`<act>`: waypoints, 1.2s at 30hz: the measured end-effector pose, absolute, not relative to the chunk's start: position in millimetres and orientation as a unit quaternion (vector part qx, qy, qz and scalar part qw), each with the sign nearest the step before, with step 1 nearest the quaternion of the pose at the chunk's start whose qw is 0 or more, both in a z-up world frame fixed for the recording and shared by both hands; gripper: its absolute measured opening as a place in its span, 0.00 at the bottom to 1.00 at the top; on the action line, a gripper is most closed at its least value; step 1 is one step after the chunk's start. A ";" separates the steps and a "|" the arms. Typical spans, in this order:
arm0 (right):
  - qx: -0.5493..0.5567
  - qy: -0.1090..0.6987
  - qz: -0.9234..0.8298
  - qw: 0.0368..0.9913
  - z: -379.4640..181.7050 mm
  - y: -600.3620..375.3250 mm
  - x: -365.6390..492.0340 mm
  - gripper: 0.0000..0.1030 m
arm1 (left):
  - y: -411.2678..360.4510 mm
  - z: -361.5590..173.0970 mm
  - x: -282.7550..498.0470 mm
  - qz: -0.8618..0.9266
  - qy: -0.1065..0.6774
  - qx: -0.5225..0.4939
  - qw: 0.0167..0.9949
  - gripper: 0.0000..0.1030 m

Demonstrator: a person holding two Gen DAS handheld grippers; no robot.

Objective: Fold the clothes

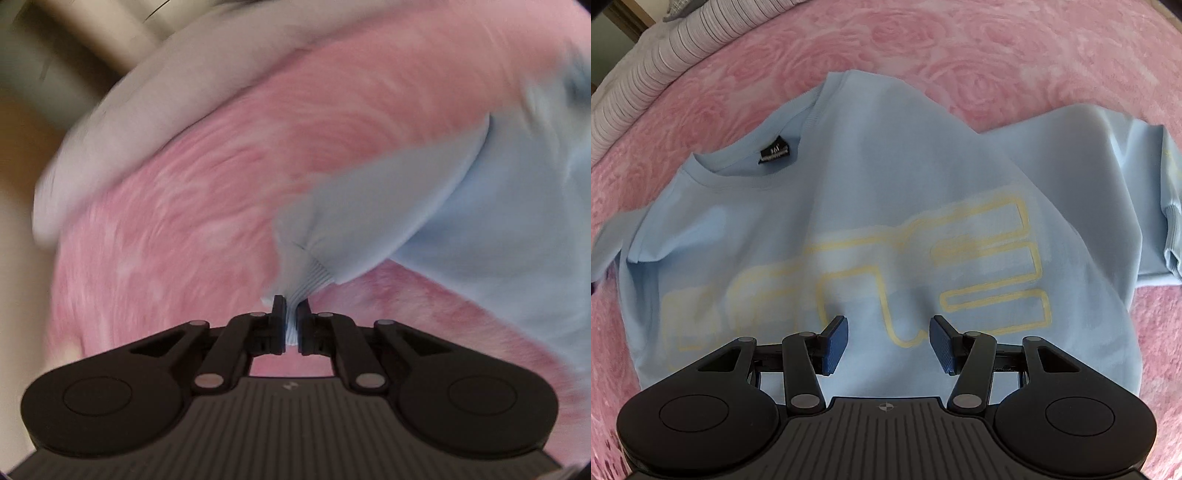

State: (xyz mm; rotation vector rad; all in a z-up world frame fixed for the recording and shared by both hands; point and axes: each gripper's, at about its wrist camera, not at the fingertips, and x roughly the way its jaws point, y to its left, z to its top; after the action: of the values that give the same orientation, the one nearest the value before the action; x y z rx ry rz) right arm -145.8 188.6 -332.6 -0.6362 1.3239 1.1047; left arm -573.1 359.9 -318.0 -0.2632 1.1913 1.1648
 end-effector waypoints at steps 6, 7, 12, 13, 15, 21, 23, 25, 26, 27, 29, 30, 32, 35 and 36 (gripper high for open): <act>-0.274 0.579 0.488 0.594 -331.2 187.7 -156.0 0.51 | 318.1 -205.9 -688.7 0.597 0.403 -0.340 0.604 0.05; -0.274 0.580 0.490 0.591 -331.3 186.5 -158.9 0.51 | 312.9 -198.0 -707.6 0.608 0.390 -0.367 0.586 0.05; -0.283 0.583 0.504 0.572 -329.6 182.3 -182.7 0.51 | 295.5 -222.1 -801.2 0.624 0.283 -0.556 0.471 0.05; -0.285 0.581 0.510 0.567 -327.5 180.7 -187.4 0.51 | 287.7 -230.2 -812.0 0.630 0.256 -0.577 0.453 0.06; -0.290 0.577 0.520 0.559 -323.0 177.2 -195.4 0.51 | 272.0 -246.2 -833.5 0.638 0.200 -0.616 0.416 0.06; -0.295 0.575 0.515 0.563 -316.8 157.2 -205.6 0.51 | 221.9 -246.7 -838.2 0.679 0.155 -0.581 0.420 0.18; -0.295 0.575 0.511 0.567 -316.9 150.0 -207.1 0.51 | 207.2 -254.0 -831.2 0.671 0.141 -0.583 0.437 0.27; -0.296 0.574 0.506 0.572 -316.6 143.8 -209.0 0.51 | 193.2 -266.5 -823.2 0.644 0.113 -0.603 0.457 0.28; -0.297 0.573 0.504 0.574 -315.9 142.1 -210.0 0.51 | 186.9 -274.0 -819.6 0.640 0.090 -0.611 0.458 0.30; -0.297 0.570 0.503 0.577 -315.5 141.3 -211.4 0.51 | 184.2 -282.3 -816.6 0.639 0.070 -0.614 0.459 0.32; -0.298 0.564 0.506 0.581 -312.4 139.6 -212.4 0.51 | 188.2 -302.9 -812.9 0.647 0.045 -0.612 0.453 0.32; -0.299 0.560 0.508 0.583 -310.5 138.7 -212.4 0.51 | 190.4 -313.1 -811.1 0.651 0.033 -0.610 0.450 0.32; -0.301 0.550 0.513 0.586 -306.2 137.0 -211.7 0.51 | 200.1 -330.3 -810.3 0.663 0.015 -0.602 0.446 0.32; -0.306 0.533 0.513 0.600 -301.6 135.4 -207.9 0.51 | 216.0 -352.6 -812.6 0.673 0.003 -0.601 0.431 0.31; -0.307 0.527 0.511 0.605 -300.5 134.9 -206.4 0.51 | 219.9 -360.4 -813.4 0.674 0.013 -0.604 0.425 0.19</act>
State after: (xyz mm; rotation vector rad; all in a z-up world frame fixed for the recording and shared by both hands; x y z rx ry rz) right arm -206.4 134.9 -300.5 -0.7110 1.2191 1.1827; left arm -813.4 219.9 -360.4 -1.5112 0.0318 1.6842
